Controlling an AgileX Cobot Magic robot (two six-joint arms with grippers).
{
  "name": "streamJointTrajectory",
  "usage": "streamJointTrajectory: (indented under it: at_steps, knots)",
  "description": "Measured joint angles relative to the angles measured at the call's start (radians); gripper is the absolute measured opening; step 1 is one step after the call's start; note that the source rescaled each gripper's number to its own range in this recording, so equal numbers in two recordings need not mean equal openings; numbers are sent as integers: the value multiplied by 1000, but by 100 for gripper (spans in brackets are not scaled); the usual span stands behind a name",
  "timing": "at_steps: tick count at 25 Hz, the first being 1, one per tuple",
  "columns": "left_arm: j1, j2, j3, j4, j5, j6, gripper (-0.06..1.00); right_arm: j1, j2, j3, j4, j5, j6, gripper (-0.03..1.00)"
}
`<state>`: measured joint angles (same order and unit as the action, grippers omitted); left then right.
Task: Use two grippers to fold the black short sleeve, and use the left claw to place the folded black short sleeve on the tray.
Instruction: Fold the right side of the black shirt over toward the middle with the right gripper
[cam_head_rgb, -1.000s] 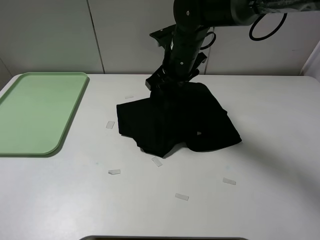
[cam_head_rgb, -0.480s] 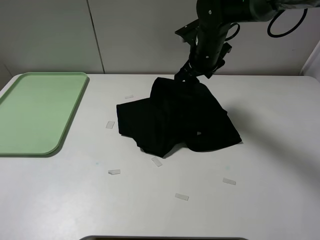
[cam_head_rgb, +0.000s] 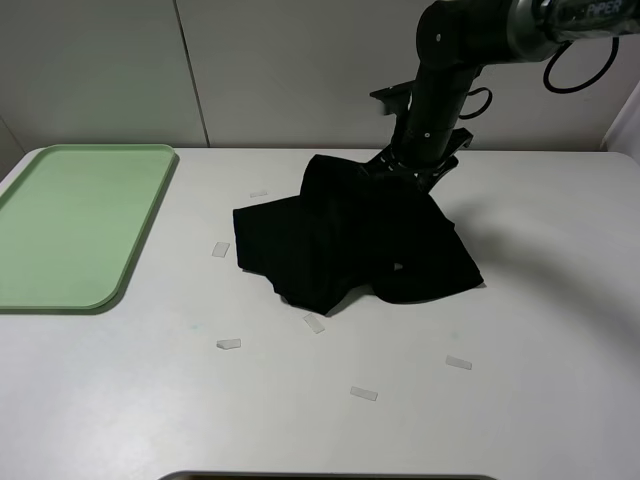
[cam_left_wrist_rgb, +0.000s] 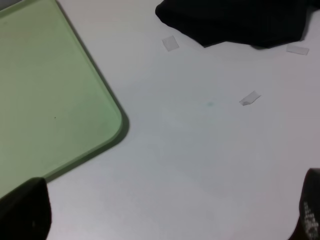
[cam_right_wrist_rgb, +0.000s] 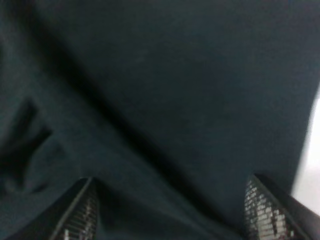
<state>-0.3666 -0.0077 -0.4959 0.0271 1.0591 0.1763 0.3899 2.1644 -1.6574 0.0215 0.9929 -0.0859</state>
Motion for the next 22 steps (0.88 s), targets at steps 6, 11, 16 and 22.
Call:
streamJointTrajectory:
  at_steps: [6, 11, 16, 22]
  knots:
    - [0, 0, 0, 0, 0, 0, 100, 38, 16, 2, 114, 89, -58, 67]
    - [0, 0, 0, 0, 0, 0, 100, 91, 16, 2, 175, 119, -61, 40]
    - [0, 0, 0, 0, 1, 0, 100, 130, 16, 1, 252, 120, -61, 18]
    - [0, 0, 0, 0, 1, 0, 100, 151, 16, -32, 289, 122, -61, 15]
